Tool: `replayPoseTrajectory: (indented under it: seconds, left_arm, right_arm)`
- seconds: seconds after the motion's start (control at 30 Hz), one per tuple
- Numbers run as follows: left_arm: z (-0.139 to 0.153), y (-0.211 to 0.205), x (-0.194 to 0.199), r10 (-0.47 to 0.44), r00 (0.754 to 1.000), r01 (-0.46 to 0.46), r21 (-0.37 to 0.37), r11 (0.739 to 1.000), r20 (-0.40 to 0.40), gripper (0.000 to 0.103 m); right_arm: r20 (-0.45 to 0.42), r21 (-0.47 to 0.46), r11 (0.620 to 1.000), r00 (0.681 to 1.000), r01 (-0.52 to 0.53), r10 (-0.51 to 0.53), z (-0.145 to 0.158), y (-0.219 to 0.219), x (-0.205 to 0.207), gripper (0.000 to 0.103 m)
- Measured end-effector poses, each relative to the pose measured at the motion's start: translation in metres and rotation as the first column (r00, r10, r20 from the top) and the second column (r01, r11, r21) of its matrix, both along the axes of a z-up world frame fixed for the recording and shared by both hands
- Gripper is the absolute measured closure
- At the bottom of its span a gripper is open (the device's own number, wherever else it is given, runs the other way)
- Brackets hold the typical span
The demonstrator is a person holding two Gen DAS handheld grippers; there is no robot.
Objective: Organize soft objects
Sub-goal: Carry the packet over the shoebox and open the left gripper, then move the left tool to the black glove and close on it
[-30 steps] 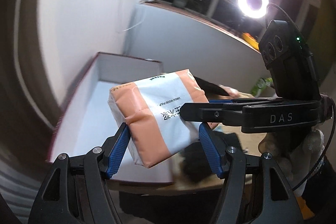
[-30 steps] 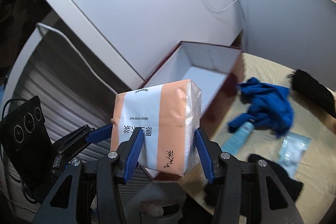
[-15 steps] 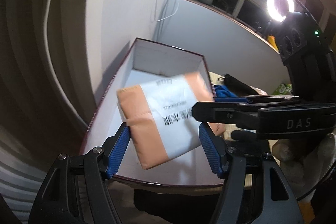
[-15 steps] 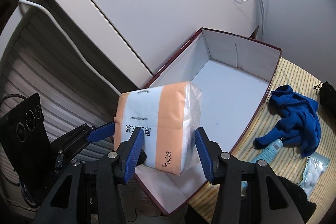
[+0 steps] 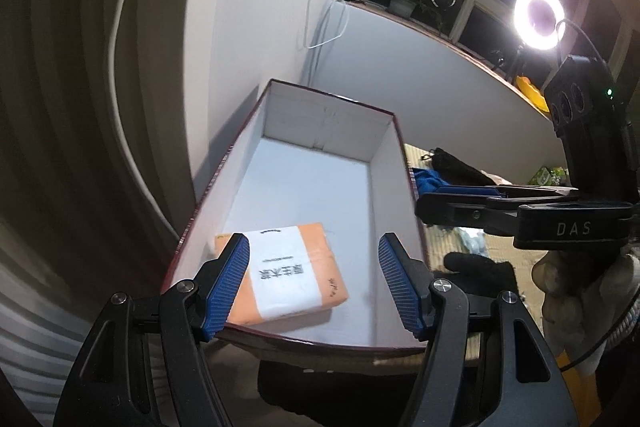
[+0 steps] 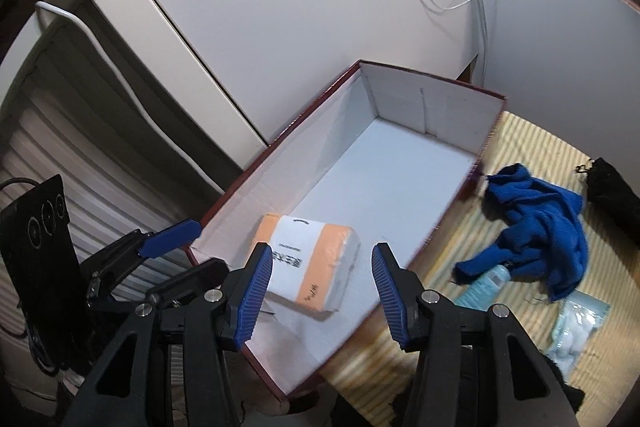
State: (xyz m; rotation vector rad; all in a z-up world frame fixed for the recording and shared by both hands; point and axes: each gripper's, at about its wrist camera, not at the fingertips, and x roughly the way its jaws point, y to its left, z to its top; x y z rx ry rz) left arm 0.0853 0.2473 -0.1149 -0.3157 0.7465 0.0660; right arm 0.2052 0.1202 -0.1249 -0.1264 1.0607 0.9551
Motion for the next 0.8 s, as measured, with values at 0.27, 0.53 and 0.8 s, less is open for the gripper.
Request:
replayPoseTrajectory:
  seconds: [0.27, 0.53, 0.8]
  left_arm:
    - [0.012, -0.034, -0.014, -0.073, 0.996, 0.074, -0.015, 0.997, 0.053, 0.037]
    - [0.005, -0.091, -0.026, -0.188, 0.98, 0.191, -0.039, 0.981, 0.067, 0.037]
    - [-0.031, -0.147, -0.023, -0.286, 0.958, 0.284, -0.09, 0.955, -0.001, 0.037]
  right_arm:
    - [0.042, 0.034, 0.998, 0.998, 0.044, -0.046, 0.017, -0.067, -0.003, 0.046]
    - [0.107, 0.084, 0.989, 0.985, 0.125, -0.134, 0.024, -0.168, -0.002, 0.029]
    - [0.049, 0.029, 0.982, 0.981, 0.186, -0.188, -0.003, -0.233, 0.001, 0.023]
